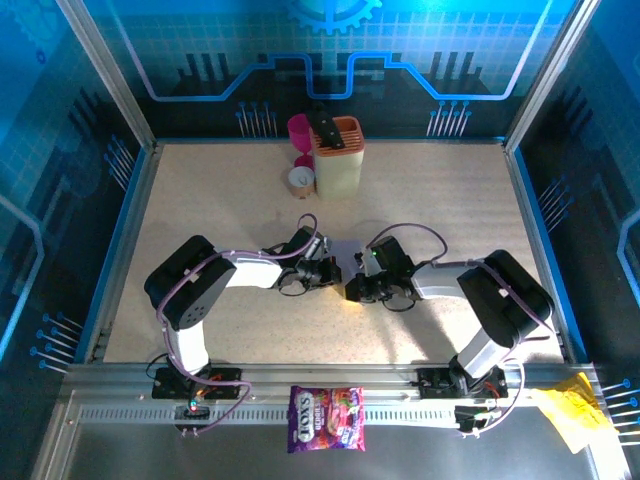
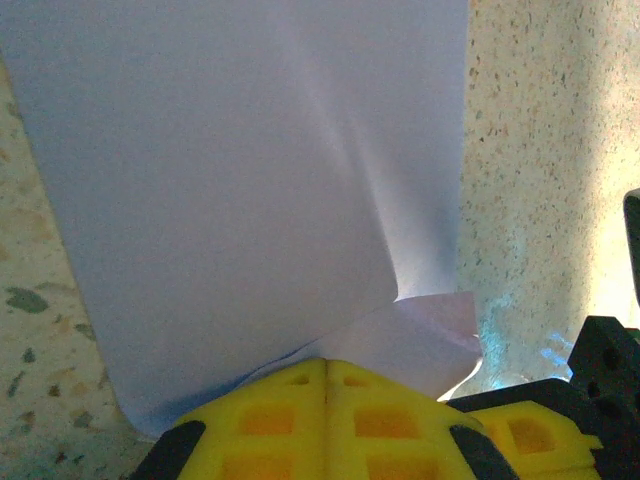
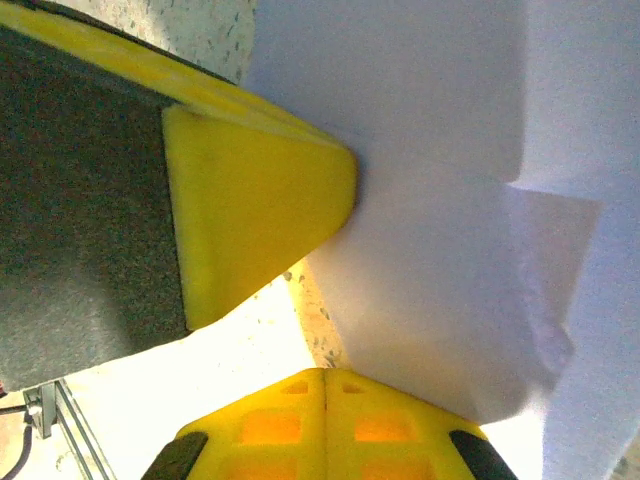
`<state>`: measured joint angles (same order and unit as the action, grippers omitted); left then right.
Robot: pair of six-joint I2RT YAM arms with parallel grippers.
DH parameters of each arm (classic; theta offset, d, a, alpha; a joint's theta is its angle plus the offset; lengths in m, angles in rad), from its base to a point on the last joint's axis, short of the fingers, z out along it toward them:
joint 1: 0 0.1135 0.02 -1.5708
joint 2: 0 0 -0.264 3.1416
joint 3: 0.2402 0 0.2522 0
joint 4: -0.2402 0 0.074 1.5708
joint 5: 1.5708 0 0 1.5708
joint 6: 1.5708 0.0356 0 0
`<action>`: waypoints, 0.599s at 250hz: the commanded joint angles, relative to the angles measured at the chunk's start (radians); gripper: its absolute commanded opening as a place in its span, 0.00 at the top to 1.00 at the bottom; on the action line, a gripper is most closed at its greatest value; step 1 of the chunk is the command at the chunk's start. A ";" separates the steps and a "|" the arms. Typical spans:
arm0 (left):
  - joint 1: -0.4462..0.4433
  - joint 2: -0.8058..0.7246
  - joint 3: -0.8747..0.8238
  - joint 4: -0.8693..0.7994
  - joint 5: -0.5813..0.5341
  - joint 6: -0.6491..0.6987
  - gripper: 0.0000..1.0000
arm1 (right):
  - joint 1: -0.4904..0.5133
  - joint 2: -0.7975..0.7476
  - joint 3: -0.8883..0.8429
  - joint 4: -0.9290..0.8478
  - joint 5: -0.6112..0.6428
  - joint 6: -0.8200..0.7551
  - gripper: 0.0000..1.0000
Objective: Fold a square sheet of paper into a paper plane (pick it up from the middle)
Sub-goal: Third fold the triangle at the center of the table.
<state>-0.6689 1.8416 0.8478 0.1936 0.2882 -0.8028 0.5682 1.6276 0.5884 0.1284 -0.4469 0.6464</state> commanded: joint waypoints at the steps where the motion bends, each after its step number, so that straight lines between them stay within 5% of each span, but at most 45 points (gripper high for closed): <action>1: 0.006 0.019 -0.040 -0.095 -0.110 -0.024 1.00 | -0.057 -0.009 -0.110 -0.092 0.052 0.057 1.00; 150: 0.010 -0.042 -0.095 -0.191 -0.285 -0.185 1.00 | -0.137 -0.094 -0.193 -0.134 0.073 0.078 1.00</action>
<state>-0.6823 1.7977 0.8093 0.1829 0.1841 -0.9417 0.4557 1.5219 0.4446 0.1951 -0.4641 0.7334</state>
